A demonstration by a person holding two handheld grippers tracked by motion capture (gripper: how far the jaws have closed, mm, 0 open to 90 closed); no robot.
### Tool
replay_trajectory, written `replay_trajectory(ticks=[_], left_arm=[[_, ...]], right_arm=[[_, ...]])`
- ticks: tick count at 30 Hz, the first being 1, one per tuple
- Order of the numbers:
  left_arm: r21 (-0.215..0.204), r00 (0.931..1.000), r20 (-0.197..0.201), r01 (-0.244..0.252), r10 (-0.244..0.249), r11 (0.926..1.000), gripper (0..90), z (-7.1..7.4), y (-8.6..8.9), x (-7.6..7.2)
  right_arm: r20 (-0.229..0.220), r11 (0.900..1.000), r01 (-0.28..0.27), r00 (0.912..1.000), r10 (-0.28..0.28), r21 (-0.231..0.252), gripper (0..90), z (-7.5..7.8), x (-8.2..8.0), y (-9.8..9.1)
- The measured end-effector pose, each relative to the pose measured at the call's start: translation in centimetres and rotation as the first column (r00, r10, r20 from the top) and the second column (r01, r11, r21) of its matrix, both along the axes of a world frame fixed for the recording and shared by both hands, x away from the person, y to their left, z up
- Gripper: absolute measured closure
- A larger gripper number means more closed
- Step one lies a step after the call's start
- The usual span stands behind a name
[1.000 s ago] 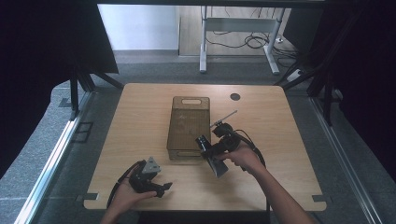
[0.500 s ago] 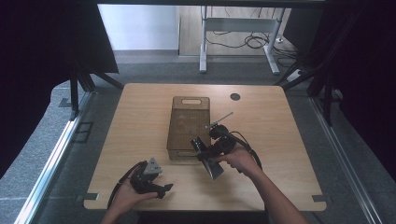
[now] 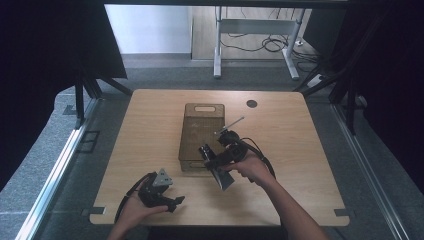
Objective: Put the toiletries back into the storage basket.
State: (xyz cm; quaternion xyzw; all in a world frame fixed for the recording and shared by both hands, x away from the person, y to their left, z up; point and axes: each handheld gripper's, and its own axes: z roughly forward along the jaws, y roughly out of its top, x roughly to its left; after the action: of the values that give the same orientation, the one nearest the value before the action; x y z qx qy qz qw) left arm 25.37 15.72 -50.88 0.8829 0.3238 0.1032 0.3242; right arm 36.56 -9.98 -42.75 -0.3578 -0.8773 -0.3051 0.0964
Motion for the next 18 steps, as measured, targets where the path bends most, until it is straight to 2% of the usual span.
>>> replay_trajectory(ticks=[18], left_arm=[[-0.004, 1.0000, 0.002, -0.002, 0.002, 1.0000, 20.3, 0.1, 0.1, 0.1]], right_arm=[[-0.010, 1.0000, 0.009, 0.9999, -0.009, -0.002, 46.5, 0.6, 1.8, 2.0]])
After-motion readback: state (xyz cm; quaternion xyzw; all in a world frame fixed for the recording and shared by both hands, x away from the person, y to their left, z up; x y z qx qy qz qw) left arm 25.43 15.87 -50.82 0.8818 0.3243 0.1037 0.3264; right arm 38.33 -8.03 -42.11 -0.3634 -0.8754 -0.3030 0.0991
